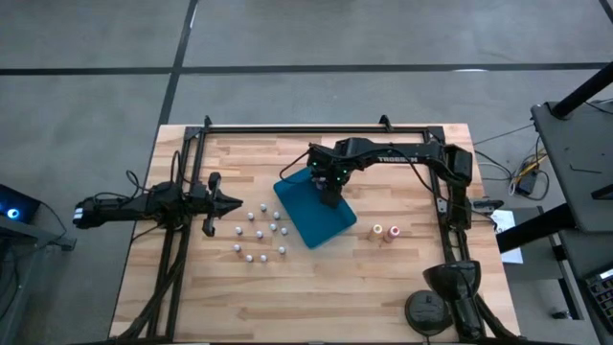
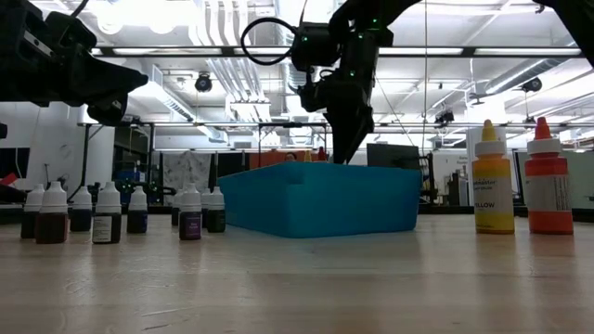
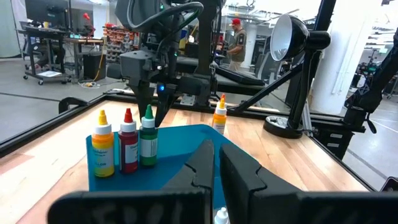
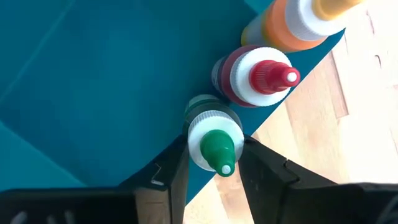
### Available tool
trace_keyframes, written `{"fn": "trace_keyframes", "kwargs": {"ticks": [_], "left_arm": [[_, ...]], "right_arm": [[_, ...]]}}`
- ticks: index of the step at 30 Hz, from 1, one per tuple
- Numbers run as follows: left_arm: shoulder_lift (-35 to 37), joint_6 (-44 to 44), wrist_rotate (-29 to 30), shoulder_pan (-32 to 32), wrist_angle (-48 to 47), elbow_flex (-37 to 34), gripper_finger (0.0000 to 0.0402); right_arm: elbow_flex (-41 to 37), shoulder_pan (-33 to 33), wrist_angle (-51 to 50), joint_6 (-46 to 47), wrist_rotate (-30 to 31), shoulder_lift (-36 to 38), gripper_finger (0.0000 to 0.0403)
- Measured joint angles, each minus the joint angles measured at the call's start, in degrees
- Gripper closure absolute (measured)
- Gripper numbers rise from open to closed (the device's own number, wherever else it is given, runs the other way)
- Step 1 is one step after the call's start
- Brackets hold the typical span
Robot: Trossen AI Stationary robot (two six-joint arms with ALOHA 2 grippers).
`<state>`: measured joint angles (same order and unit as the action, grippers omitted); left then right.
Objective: Pick & Place food coloring
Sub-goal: Put the green food coloring bottle into the blue bin, then put the yellow food coloring bottle into the blue bin
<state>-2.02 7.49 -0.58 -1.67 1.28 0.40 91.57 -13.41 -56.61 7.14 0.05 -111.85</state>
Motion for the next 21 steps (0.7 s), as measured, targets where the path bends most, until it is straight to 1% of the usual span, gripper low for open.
{"fn": "trace_keyframes", "kwargs": {"ticks": [5, 9, 13, 21], "left_arm": [[-0.01, 0.00, -0.01, 0.02, -0.02, 0.01, 0.0402], [0.00, 0.00, 0.00, 0.02, 0.00, 0.00, 0.0402], [0.00, 0.00, 0.00, 0.01, 0.00, 0.00, 0.0402], [0.00, 0.00, -0.02, 0.02, 0.00, 0.00, 0.0402]], "right_arm": [[0.00, 0.00, -0.05, 0.13, 0.10, 0.00, 0.0256], [0.00, 0.00, -0.22, 0.13, 0.10, 0.00, 0.0241], [0.00, 0.00, -0.99, 0.13, 0.08, 1.10, 0.0233], [0.00, 0.87, -6.14, 0.15, 0.07, 5.18, 0.0230]]}}
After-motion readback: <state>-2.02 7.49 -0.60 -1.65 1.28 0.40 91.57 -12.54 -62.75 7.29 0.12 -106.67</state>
